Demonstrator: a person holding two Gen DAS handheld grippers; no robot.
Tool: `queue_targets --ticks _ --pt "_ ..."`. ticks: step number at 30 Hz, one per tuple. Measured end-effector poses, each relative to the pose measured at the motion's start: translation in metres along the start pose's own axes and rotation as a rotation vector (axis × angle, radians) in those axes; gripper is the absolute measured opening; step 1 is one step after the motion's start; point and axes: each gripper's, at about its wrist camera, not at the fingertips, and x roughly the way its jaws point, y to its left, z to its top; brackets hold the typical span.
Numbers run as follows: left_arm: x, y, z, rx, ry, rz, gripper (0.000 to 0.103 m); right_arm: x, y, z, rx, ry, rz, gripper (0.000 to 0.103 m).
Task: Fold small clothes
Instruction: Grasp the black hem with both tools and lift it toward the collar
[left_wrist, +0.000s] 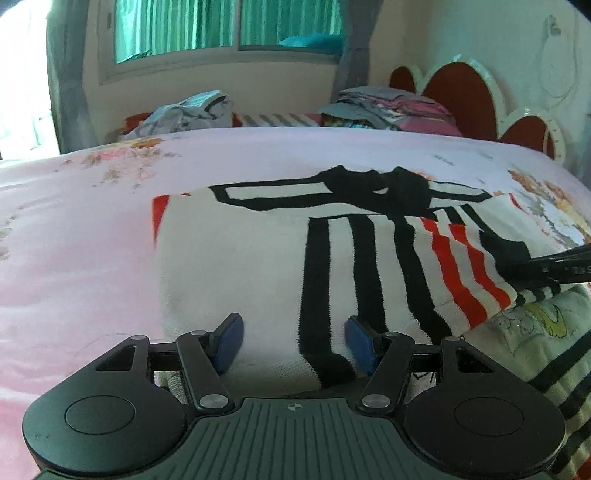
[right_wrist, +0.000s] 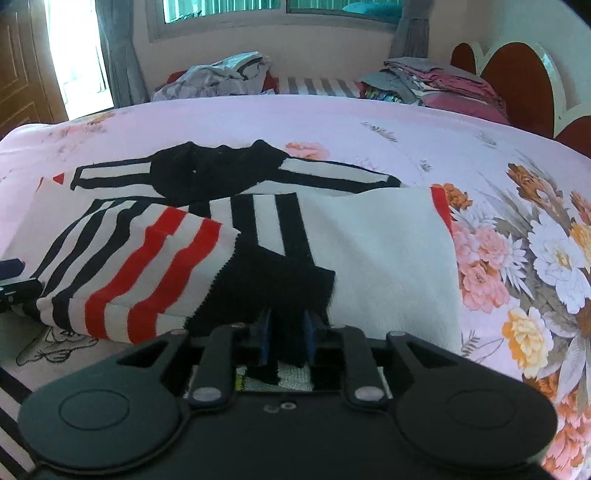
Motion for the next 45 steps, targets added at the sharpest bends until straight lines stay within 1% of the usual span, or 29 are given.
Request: queue_targets --ticks 2,3,4,5,7,11,17,21,25,26,27,29,32,33,36,38,39,41,42,45 --pt "-0.011 -0.001 -0.001 -0.001 -0.013 0.030 0.063 -0.022 -0.008 -0.005 0.020 -0.043 0.021 0.023" --pt "-0.016 0.001 -0.003 -0.006 -0.016 0.041 0.076 -0.031 -0.011 -0.009 0.029 -0.058 0.036 0.025" --pt "-0.022 0.002 -0.006 -0.003 -0.025 0.059 0.085 -0.036 -0.014 -0.013 0.037 -0.060 0.043 0.025" --pt "-0.029 -0.001 -0.011 0.014 -0.042 0.092 0.095 -0.042 -0.018 -0.018 0.045 -0.062 0.044 0.026" --pt "-0.039 -0.007 -0.018 0.050 -0.037 0.122 0.096 -0.053 -0.027 -0.030 0.062 -0.062 0.042 0.026" --pt "-0.062 -0.017 -0.031 0.036 -0.033 0.137 0.096 -0.083 -0.043 -0.054 0.086 -0.071 0.056 0.026" --pt "-0.102 -0.040 -0.055 0.014 -0.034 0.150 0.096 -0.128 -0.062 -0.093 0.106 -0.077 0.098 0.031" --pt "-0.131 -0.054 -0.077 0.003 -0.033 0.157 0.096 -0.153 -0.074 -0.123 0.132 -0.062 0.132 0.035" --pt "-0.160 -0.051 -0.109 -0.051 -0.003 0.149 0.095 -0.172 -0.092 -0.158 0.214 -0.026 0.189 0.039" --pt "-0.166 -0.048 -0.119 -0.073 0.009 0.147 0.095 -0.175 -0.095 -0.167 0.227 -0.013 0.200 0.042" --pt "-0.172 -0.045 -0.127 -0.096 0.019 0.143 0.087 -0.178 -0.099 -0.176 0.239 0.001 0.217 0.047" --pt "-0.184 -0.037 -0.145 -0.157 0.043 0.126 0.078 -0.182 -0.104 -0.193 0.258 0.022 0.246 0.049" --pt "-0.196 -0.028 -0.168 -0.227 0.067 0.095 0.076 -0.186 -0.109 -0.216 0.302 0.053 0.295 0.049" --pt "-0.199 -0.025 -0.176 -0.252 0.078 0.075 0.072 -0.186 -0.110 -0.223 0.320 0.062 0.317 0.049" --pt "-0.205 -0.017 -0.193 -0.329 0.089 0.020 0.066 -0.188 -0.112 -0.238 0.361 0.076 0.373 0.049" --pt "-0.208 -0.010 -0.202 -0.395 0.091 -0.043 0.064 -0.189 -0.115 -0.245 0.402 0.074 0.400 0.049" --pt "-0.209 -0.007 -0.204 -0.426 0.094 -0.075 0.059 -0.188 -0.117 -0.248 0.428 0.077 0.423 0.049" --pt "-0.208 -0.001 -0.209 -0.482 0.102 -0.129 0.055 -0.183 -0.119 -0.251 0.478 0.095 0.487 0.049" --pt "-0.207 0.001 -0.210 -0.505 0.102 -0.143 0.055 -0.180 -0.118 -0.251 0.493 0.107 0.517 0.048" --pt "-0.196 0.017 -0.212 -0.617 0.094 -0.217 0.055 -0.173 -0.117 -0.247 0.521 0.115 0.558 0.048"
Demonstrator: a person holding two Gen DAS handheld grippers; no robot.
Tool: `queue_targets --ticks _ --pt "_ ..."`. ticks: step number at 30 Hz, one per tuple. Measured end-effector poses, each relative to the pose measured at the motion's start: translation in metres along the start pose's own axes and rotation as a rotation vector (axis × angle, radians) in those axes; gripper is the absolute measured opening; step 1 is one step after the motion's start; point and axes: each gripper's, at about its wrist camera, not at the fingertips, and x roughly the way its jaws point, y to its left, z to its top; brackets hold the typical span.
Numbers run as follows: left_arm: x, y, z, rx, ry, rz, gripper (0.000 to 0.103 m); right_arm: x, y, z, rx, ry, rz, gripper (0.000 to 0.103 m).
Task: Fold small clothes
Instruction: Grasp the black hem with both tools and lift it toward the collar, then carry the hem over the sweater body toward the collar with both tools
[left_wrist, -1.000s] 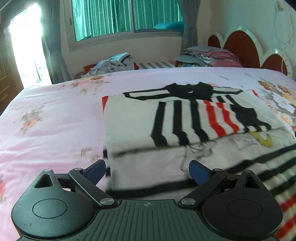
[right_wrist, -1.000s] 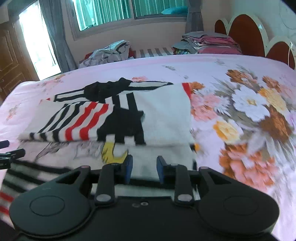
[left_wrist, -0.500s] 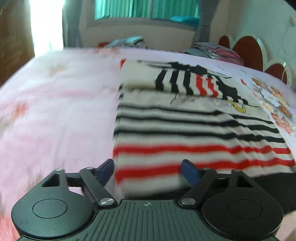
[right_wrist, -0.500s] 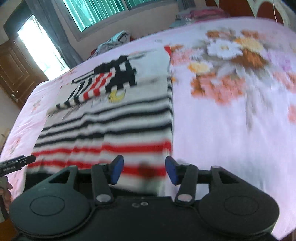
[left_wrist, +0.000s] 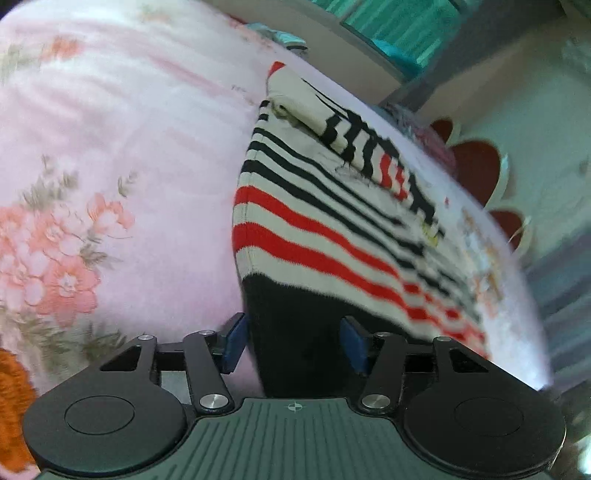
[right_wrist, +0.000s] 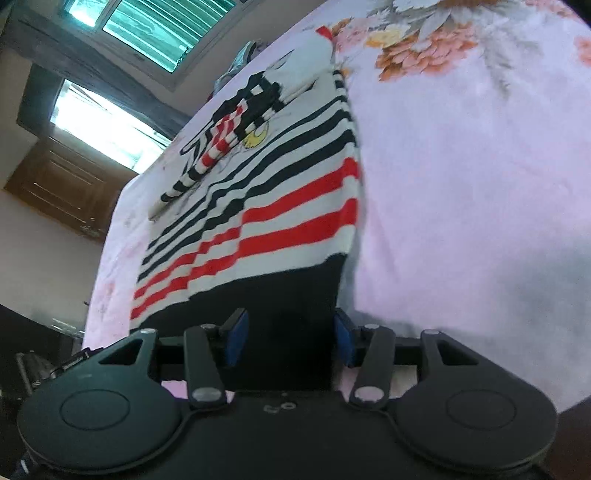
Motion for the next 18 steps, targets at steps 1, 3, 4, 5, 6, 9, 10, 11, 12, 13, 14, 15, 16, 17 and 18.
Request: queue_targets --ticks 1,3,4,5,6,9,10,11,12,13,14,15,16,17,18 --pt "0.004 0.006 0.004 -0.038 0.003 -0.036 0.055 0.003 -0.001 0.003 0.014 0.002 0.013 0.047" --pt "0.013 0.013 0.010 -0.088 0.005 -0.082 0.053 0.008 -0.002 0.009 0.024 -0.006 0.011 0.042" --pt "0.018 0.015 0.013 -0.112 0.009 -0.106 0.053 0.011 -0.003 0.012 0.031 -0.009 0.014 0.041" --pt "0.021 0.015 0.015 -0.117 0.017 -0.123 0.053 0.013 -0.003 0.014 0.038 -0.007 0.017 0.041" --pt "0.024 0.014 0.015 -0.111 0.024 -0.129 0.053 0.015 -0.002 0.016 0.035 0.000 0.016 0.041" --pt "0.020 0.008 0.006 -0.071 0.068 -0.130 0.037 0.015 -0.001 0.012 -0.005 0.033 0.021 0.039" --pt "0.018 0.008 0.000 -0.059 0.079 -0.125 0.033 0.015 -0.002 0.009 -0.008 0.045 0.027 0.037" --pt "0.017 0.007 -0.005 -0.051 0.085 -0.118 0.025 0.013 -0.003 0.005 -0.012 0.056 0.033 0.031" --pt "0.017 0.007 -0.009 -0.047 0.088 -0.114 0.019 0.011 -0.004 0.001 -0.012 0.065 0.038 0.026" --pt "0.017 0.008 -0.013 -0.052 0.080 -0.116 0.018 0.010 -0.007 -0.003 -0.007 0.074 0.044 0.022" --pt "0.018 0.011 -0.012 -0.067 0.074 -0.124 0.018 0.010 -0.009 -0.006 -0.001 0.078 0.046 0.015" --pt "0.021 0.012 -0.012 -0.080 0.073 -0.127 0.018 0.010 -0.011 -0.008 0.001 0.080 0.044 0.010" --pt "0.024 0.008 -0.009 -0.075 0.070 -0.120 0.016 0.009 -0.011 -0.008 -0.001 0.074 0.044 0.007" --pt "0.024 0.002 -0.008 -0.051 0.057 -0.098 0.007 0.007 -0.009 -0.007 -0.019 0.061 0.046 0.006" --pt "0.020 -0.004 -0.006 -0.028 0.027 -0.090 0.007 0.001 -0.004 -0.005 -0.051 0.038 0.056 0.006"
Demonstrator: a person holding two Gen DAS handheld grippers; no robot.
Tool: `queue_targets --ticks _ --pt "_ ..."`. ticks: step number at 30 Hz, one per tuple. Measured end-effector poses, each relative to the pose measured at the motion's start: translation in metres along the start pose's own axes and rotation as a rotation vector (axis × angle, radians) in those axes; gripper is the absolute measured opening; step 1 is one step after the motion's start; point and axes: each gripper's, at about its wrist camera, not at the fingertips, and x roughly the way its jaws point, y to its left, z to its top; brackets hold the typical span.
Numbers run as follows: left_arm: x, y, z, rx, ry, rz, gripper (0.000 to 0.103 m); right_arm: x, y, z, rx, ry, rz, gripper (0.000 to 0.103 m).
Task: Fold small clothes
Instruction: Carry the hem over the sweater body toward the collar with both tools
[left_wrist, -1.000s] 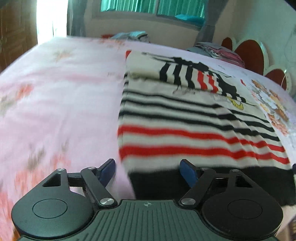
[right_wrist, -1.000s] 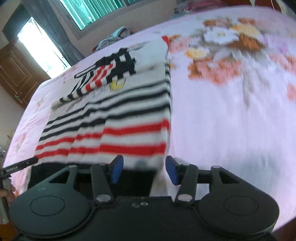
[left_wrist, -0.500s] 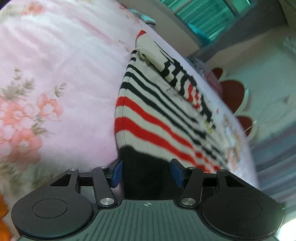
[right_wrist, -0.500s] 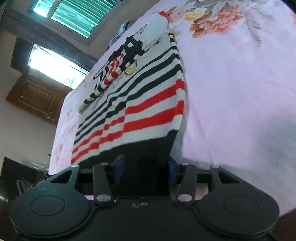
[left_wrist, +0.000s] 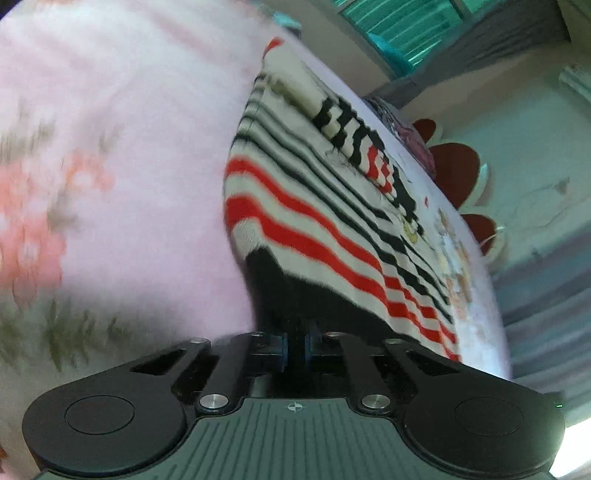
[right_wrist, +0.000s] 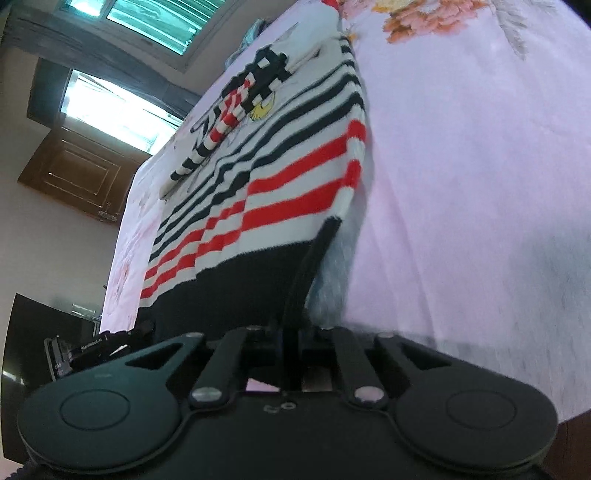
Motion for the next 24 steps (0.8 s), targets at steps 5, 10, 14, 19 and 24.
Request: queue_targets --ticks 5,10,14,19,24 --pt "-0.016 -0.006 -0.008 0.017 -0.107 0.073 0.006 -0.029 0.013 0.005 -0.102 -0.098 -0.038 0.006" --pt "-0.009 -0.005 -0.014 -0.045 -0.131 0.080 0.006 -0.015 0.006 0.007 -0.109 -0.039 -0.100 0.006" --pt "-0.024 -0.014 -0.002 -0.082 -0.217 0.019 0.006 -0.035 0.027 0.025 -0.147 -0.143 -0.060 0.006" --pt "-0.032 -0.040 0.042 -0.049 -0.313 -0.046 0.006 -0.046 0.057 0.075 -0.231 -0.224 -0.038 0.006" --pt "-0.017 -0.062 0.105 -0.017 -0.343 -0.054 0.006 -0.038 0.080 0.148 -0.261 -0.270 -0.044 0.006"
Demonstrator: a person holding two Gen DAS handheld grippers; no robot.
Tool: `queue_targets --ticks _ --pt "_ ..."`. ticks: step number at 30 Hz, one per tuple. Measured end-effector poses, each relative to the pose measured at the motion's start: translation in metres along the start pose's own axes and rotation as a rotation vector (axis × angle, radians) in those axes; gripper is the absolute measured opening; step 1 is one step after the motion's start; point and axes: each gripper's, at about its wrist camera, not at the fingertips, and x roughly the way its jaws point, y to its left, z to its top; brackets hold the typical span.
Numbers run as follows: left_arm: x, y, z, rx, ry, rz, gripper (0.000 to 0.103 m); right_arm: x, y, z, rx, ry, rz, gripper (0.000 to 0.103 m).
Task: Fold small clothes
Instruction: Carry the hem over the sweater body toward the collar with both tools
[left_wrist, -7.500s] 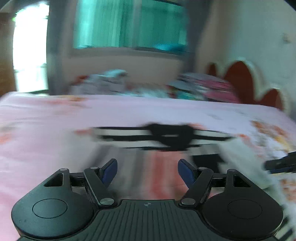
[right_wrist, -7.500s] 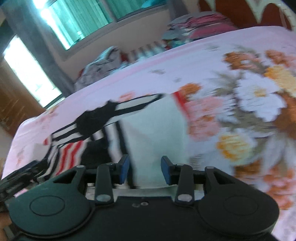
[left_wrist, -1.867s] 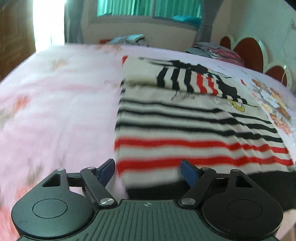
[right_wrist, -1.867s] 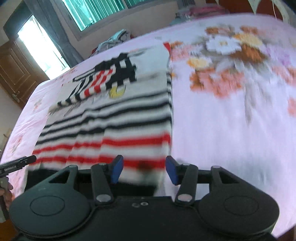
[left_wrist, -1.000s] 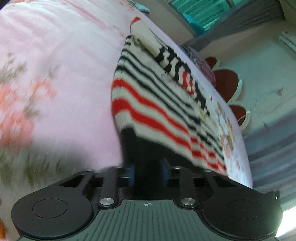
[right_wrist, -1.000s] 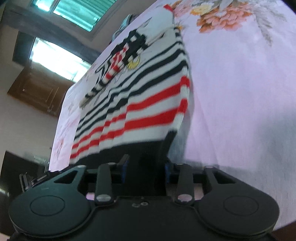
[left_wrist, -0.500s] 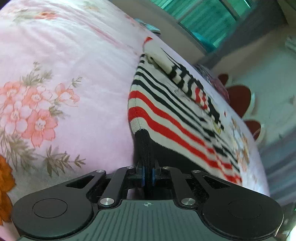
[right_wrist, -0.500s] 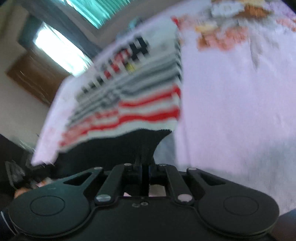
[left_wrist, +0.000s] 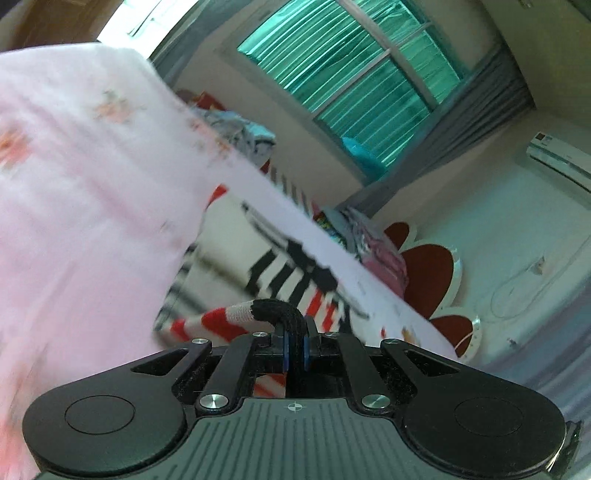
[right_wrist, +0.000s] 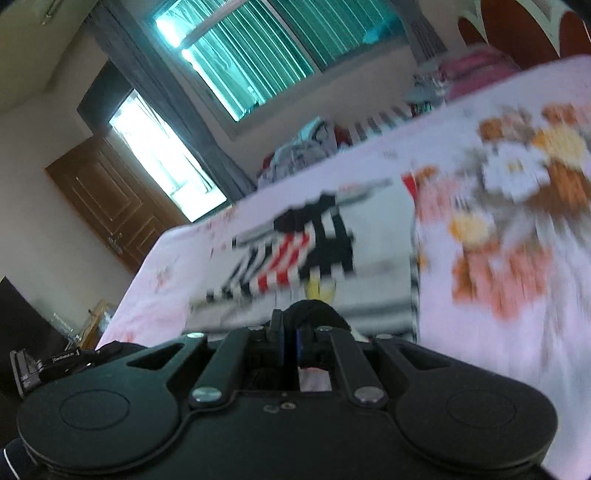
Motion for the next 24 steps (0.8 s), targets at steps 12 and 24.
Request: queue_targets --ticks 12,24 --pt "0.187 -0.001 0.111 0.028 0.116 0.116 0.006 0.157 -0.067 0.118 0.194 0.076 -0.061 0.006" --pt "0.270 0.045 0.124 -0.088 0.197 0.033 0.033 0.255 -0.127 0.135 0.282 0.076 -0.125 0.043"
